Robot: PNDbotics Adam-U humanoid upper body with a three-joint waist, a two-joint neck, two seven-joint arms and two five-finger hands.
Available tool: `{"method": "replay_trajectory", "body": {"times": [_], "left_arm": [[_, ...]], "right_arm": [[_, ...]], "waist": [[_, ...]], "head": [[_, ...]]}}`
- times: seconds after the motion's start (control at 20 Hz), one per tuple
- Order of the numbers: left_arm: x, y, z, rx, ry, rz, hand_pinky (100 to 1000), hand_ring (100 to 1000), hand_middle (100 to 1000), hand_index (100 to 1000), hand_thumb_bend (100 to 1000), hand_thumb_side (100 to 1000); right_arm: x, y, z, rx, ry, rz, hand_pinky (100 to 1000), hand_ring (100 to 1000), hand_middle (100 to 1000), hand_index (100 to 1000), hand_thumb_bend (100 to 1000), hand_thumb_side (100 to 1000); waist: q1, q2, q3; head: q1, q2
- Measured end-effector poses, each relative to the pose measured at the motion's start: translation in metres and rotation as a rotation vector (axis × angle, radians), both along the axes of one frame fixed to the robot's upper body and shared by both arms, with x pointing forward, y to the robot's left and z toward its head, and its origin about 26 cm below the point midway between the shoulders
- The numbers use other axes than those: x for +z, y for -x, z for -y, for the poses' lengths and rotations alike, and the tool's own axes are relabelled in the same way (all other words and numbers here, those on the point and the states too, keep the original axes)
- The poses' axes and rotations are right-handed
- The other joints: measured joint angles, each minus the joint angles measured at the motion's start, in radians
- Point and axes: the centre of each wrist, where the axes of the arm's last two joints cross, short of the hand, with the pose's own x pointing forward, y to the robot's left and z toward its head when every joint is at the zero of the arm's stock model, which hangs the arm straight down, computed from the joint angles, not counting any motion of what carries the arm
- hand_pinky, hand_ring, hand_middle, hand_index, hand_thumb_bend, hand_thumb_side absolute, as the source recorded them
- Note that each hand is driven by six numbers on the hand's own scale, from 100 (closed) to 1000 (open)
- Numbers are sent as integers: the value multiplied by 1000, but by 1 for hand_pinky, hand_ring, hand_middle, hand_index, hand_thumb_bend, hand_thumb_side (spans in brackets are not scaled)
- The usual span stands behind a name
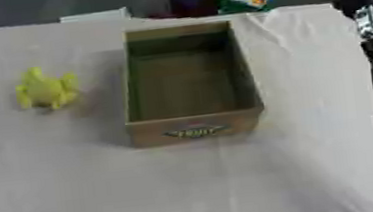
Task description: Pick up objects on the table and place them in the box.
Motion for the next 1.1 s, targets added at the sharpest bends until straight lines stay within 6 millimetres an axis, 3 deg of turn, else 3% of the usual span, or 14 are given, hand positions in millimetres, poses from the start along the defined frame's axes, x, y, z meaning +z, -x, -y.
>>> {"method": "replay_trajectory", "body": {"times": [0.3,0.85,0.9,1.0,1.1], "left_arm": [[7,7,-17,50,-147,-11,489,561,556,779,100,661],[47,13,-43,250,-438,-65,504,584,600,841,103,620],[51,14,-44,278,-472,-85,510,594,612,852,144,636],[58,14,-48,336,-547,-130,531,622,645,875,344,674],[65,11,-56,396,-634,-186,550,653,681,899,453,716]], "right_arm": [[0,0,0,-1,1,1,894,782,618,852,100,688],[1,0,2,-20,3,31,891,778,613,849,100,684],[2,0,3,-24,3,35,891,777,613,848,100,685],[2,0,3,-29,0,40,891,777,613,848,100,690],[2,0,3,-32,1,45,891,777,613,848,100,694]], "waist": [[5,5,-4],[8,44,-20],[8,48,-23],[7,55,-29],[6,61,-34]], "head": [[2,5],[-15,18],[-14,18],[-14,17],[-13,14]]}}
